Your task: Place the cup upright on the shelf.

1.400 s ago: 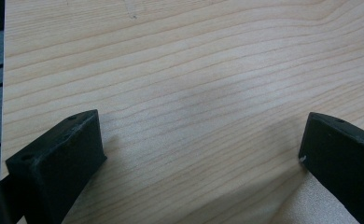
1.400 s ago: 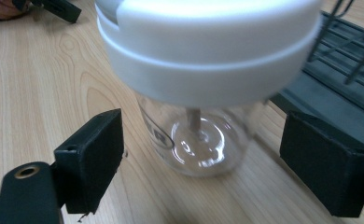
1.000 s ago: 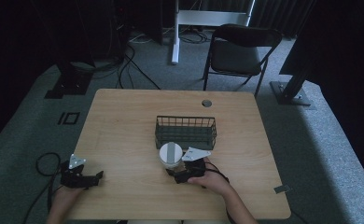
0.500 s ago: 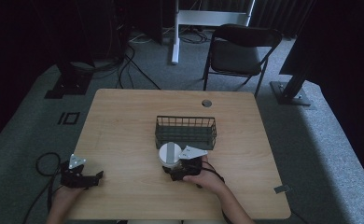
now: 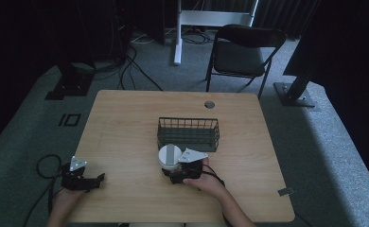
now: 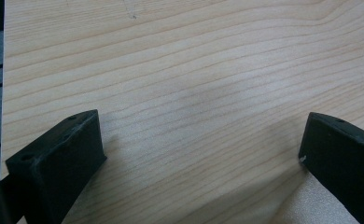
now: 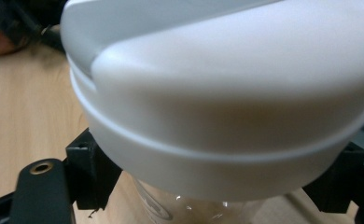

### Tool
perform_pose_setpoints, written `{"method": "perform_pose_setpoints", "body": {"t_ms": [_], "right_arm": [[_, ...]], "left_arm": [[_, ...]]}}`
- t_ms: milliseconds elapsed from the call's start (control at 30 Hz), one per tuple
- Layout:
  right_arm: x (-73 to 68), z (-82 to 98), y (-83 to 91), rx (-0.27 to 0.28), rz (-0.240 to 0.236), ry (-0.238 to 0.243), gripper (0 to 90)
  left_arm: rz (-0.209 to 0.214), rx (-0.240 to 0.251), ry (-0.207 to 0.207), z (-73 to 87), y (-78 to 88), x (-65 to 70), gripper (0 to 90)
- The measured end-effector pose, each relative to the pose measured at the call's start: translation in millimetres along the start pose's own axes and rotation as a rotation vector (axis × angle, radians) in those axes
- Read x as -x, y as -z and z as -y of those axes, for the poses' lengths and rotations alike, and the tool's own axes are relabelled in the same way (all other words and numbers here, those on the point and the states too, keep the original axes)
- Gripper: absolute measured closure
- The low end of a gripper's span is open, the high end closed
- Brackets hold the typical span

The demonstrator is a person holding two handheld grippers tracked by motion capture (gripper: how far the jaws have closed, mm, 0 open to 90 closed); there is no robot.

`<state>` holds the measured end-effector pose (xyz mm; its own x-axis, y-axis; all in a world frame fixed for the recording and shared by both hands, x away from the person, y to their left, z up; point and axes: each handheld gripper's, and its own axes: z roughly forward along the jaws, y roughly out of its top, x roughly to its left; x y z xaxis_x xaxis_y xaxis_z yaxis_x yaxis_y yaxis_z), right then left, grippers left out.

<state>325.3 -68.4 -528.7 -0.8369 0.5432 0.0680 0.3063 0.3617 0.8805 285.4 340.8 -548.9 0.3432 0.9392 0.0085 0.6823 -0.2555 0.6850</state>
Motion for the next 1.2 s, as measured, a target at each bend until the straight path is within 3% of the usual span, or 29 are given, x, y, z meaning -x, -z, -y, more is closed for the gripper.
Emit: {"method": "perform_pose_setpoints", "body": {"t_ms": [433, 500, 733, 967, 1200], "right_arm": [[-2.0, -21.9, 10.0, 0.037, -0.013, -0.026, 18.4], [-1.2, -32.3, 16.3, 0.059, 0.01, -0.028, 18.4], [2.7, -49.4, 28.6, 0.09, 0.022, -0.022, 18.4], [11.2, -66.2, 42.5, 0.127, 0.079, -0.036, 18.4], [24.6, -79.7, 56.0, 0.155, 0.184, -0.049, 18.5]], "left_arm": [[0.0, 0.0, 0.0, 0.0, 0.0, 0.0, 0.0], [0.0, 0.0, 0.0, 0.0, 0.0, 0.0, 0.0], [0.0, 0.0, 0.001, 0.0, 0.0, 0.1, 0.0], [0.0, 0.0, 0.001, 0.0, 0.0, 0.1, 0.0], [-0.001, 0.0, 0.0, 0.0, 0.0, 0.0, 0.0]]}}
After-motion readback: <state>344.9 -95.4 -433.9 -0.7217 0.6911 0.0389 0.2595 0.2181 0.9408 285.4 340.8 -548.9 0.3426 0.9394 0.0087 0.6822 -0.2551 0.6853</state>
